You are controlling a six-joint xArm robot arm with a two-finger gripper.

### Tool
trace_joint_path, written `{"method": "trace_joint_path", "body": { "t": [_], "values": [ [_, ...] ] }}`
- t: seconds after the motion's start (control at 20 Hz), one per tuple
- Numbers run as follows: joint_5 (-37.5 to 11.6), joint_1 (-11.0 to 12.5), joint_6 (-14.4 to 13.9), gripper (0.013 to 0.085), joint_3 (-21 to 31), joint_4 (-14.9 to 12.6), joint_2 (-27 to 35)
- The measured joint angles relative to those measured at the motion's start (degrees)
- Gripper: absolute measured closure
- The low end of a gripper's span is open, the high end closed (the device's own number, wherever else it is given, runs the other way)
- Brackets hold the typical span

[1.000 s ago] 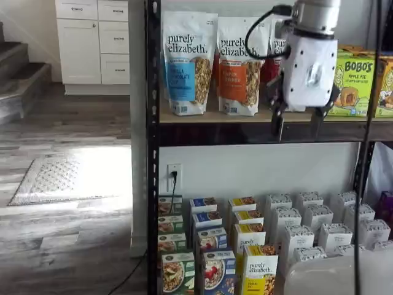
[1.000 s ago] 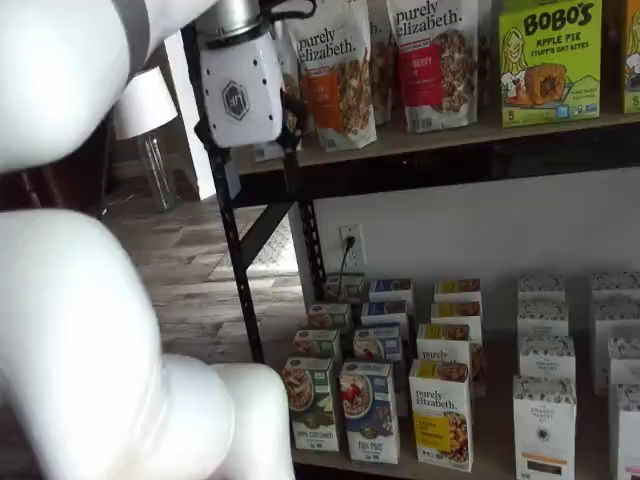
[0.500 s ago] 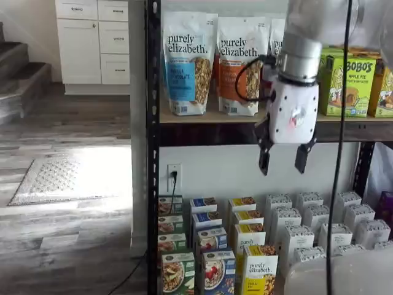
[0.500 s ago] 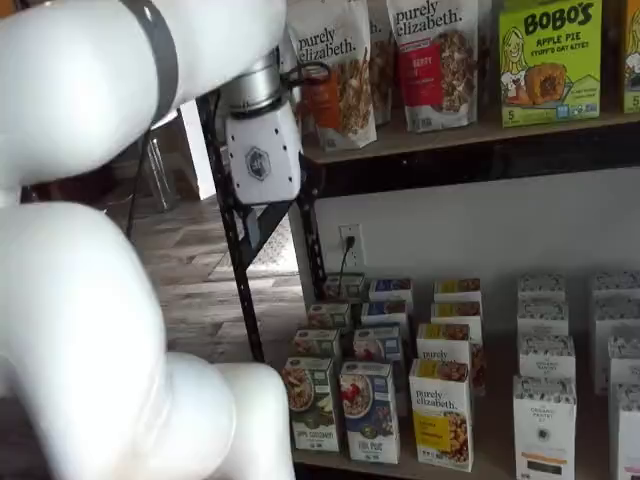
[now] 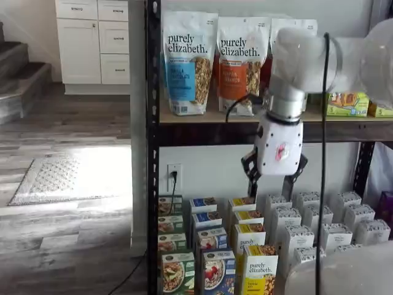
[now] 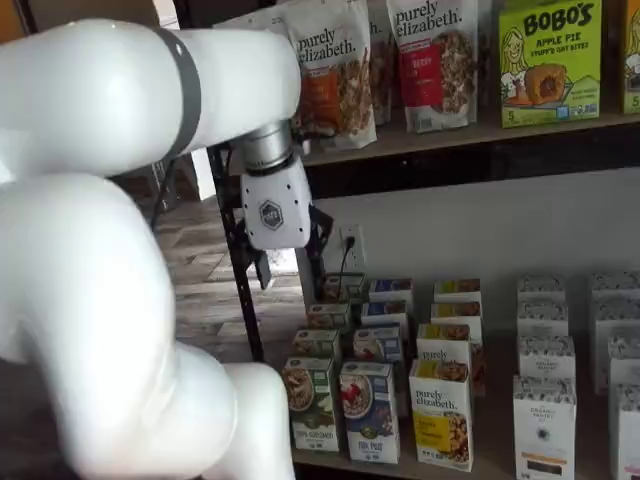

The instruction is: Pick up the blue and white box that is on the bottom shelf, the second box from the left

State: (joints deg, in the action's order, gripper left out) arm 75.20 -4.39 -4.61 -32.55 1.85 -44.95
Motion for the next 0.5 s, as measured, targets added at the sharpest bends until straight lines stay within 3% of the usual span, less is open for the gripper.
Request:
{"method": "trace_joint_path", "body": {
  "t": [0.5],
  "values": [
    [-16.29, -1.95, -1.48, 0.0130, 6.99, 0.02, 8.20]
  ]
}}
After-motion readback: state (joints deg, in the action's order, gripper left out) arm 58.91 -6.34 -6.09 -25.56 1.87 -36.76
